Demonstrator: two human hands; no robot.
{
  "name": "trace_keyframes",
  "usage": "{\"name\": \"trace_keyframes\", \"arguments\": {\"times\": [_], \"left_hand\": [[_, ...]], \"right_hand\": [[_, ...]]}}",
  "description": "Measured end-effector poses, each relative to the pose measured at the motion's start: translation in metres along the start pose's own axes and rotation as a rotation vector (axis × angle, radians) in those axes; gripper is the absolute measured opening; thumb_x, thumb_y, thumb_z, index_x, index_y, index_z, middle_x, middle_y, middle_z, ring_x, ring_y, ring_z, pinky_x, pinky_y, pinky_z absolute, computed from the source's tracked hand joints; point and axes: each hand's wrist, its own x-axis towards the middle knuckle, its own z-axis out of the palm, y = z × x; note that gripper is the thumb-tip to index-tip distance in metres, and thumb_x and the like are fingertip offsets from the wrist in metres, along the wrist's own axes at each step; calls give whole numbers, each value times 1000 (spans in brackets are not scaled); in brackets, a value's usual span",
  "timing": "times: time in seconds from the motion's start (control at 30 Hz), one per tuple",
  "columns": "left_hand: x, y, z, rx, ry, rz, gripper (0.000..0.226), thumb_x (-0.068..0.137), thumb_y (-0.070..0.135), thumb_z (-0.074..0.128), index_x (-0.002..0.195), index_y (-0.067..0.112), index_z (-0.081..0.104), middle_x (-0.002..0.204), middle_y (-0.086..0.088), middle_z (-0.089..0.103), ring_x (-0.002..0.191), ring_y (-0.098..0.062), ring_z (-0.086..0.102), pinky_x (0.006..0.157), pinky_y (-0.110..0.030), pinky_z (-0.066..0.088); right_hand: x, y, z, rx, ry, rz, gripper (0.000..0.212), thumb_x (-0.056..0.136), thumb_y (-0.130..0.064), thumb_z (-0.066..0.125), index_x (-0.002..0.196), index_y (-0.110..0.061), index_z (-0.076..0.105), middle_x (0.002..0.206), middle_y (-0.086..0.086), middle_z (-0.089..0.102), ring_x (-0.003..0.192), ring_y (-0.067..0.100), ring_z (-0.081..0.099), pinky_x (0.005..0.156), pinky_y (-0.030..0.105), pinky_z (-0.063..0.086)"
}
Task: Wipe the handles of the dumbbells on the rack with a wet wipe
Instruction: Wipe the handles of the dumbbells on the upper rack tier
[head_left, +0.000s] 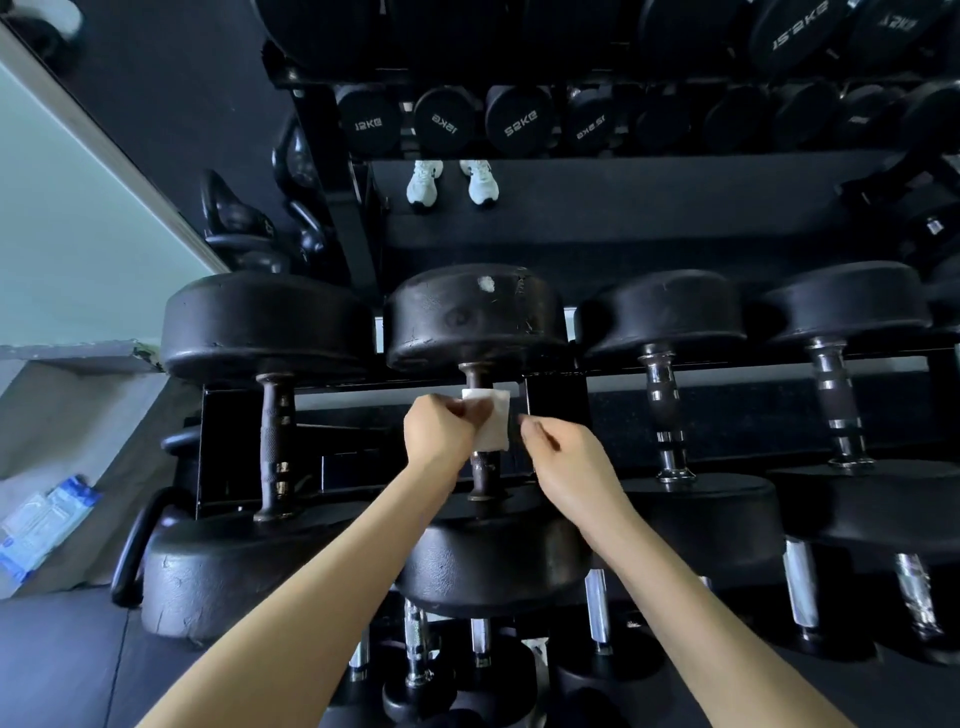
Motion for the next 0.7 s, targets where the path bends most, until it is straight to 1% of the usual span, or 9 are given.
{"name": "trace_keyframes", "arguments": {"times": [0.07,0.13,0.2,0.27,0.4,0.47,0.53,0.63,0.7], "left_hand": [[4,0,2,-131,19,-11,27,84,31,70,67,9,67,65,-2,61,65,-14,52,58,-25,41],[11,1,3,-236,31,-27,22,82,29,72,67,15,67,68,0,65,71,-13,57,69,-28,47],[19,2,5,-345,14,-103,16,80,28,75,74,14,67,76,0,67,79,-15,62,79,-30,50],[25,1,4,-520,-39,-240,28,75,27,79,92,6,69,91,-7,71,88,-22,66,87,-35,53],[30,-5,-1,-821,-258,-397,38,76,22,76,106,0,66,89,-12,69,77,-22,65,78,-35,55],[34,-10,-2,-775,-288,-359,42,75,25,77,106,-2,66,90,-13,68,78,-23,64,82,-39,54],[38,-13,1,-584,-180,-222,43,73,31,79,98,-3,67,88,-11,68,78,-22,63,82,-41,55],[31,-13,5,-184,-12,91,41,79,37,73,73,-3,65,65,-2,56,62,-11,49,59,-27,43],[21,-16,3,-14,10,228,41,81,36,71,65,-2,63,56,-1,49,55,-10,40,51,-23,33]], "right_hand": [[-7,11,2,-102,6,-42,29,97,-36,43,81,-20,60,70,-9,59,70,8,56,65,24,42],[-13,18,14,-151,66,-32,41,96,-43,41,85,-13,67,80,-1,69,79,16,63,72,31,46],[-18,20,24,-132,202,-50,45,96,-43,41,84,-10,69,80,2,71,78,17,65,72,33,48],[-20,22,25,-74,274,-74,46,96,-40,43,79,-5,67,77,7,70,75,20,65,69,32,47],[-20,26,25,-71,264,-69,49,95,-41,43,77,-2,65,74,11,69,71,24,63,66,33,48],[-21,27,27,-38,289,-67,50,95,-42,43,76,0,64,73,13,68,72,26,64,68,38,50],[-20,28,28,9,333,-53,49,95,-39,44,75,2,63,73,15,68,73,28,64,67,40,49],[-20,29,28,4,379,-28,46,97,-34,43,76,2,63,74,16,68,73,29,64,66,39,47],[-21,29,27,-29,390,-31,46,97,-34,42,76,1,63,73,15,68,71,28,64,66,39,49]]}}
